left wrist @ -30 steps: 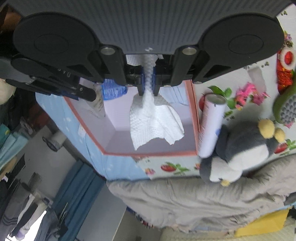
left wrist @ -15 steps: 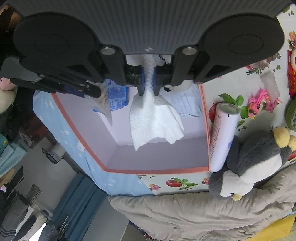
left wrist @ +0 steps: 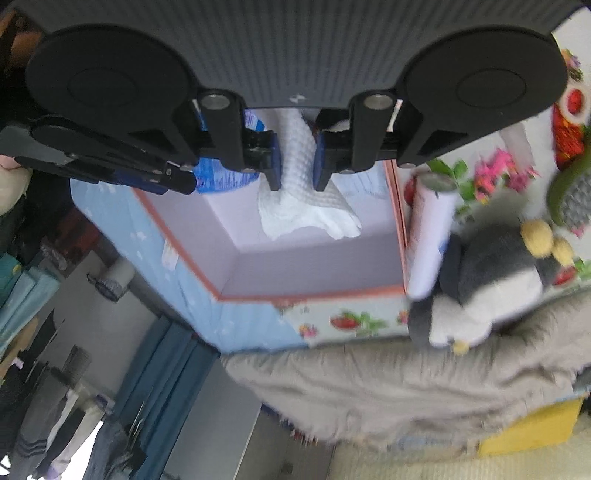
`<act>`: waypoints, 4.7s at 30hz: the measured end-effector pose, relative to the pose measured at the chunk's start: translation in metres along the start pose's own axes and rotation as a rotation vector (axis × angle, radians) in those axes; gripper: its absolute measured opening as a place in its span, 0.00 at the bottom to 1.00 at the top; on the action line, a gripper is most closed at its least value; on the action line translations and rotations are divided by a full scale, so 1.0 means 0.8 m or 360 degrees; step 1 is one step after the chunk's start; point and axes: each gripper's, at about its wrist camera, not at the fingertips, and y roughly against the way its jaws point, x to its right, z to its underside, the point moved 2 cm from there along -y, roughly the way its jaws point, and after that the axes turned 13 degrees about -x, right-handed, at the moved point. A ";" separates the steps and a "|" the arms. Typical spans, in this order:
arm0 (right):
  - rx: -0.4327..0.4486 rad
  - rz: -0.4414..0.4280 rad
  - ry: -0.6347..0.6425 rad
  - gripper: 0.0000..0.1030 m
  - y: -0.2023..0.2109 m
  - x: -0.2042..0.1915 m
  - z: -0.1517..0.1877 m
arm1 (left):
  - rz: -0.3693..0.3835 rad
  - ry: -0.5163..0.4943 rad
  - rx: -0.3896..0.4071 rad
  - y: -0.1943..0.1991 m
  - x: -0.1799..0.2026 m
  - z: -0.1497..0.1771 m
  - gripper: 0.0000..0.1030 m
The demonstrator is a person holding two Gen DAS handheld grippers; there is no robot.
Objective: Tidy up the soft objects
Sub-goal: 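Open the left tool to drop the cloth while the right tool releases the paper into the box, then withdraw both tools from the box back toward the pile, then close the left tool on the white hair tie while the right tool grips the clear plastic cup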
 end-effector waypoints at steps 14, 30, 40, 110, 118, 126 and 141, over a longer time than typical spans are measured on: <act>0.0293 -0.0104 0.0122 0.30 0.122 -0.070 0.013 | -0.0064 -0.0001 0.0327 0.165 -0.030 0.041 0.26; 0.0357 -0.0257 0.0302 0.30 0.171 -0.174 0.090 | -0.0147 0.0152 0.0413 0.258 -0.119 0.177 0.26; 0.0258 -0.0349 0.0435 0.30 0.157 -0.237 0.179 | -0.0230 0.0289 0.0366 0.274 -0.192 0.284 0.26; -0.0036 -0.0296 0.0656 0.42 -0.201 -0.352 0.092 | -0.0507 0.0523 0.0005 -0.028 -0.413 0.242 0.53; -0.0065 -0.0380 0.0727 0.40 -0.222 -0.366 0.091 | -0.0526 0.0502 0.0019 -0.040 -0.413 0.236 0.53; -0.0095 -0.0380 0.0756 0.28 -0.226 -0.375 0.096 | -0.0560 0.0499 0.0026 -0.043 -0.413 0.233 0.47; -0.0091 -0.0411 0.0764 0.23 -0.197 -0.369 0.113 | -0.0540 0.0489 0.0033 -0.024 -0.389 0.240 0.25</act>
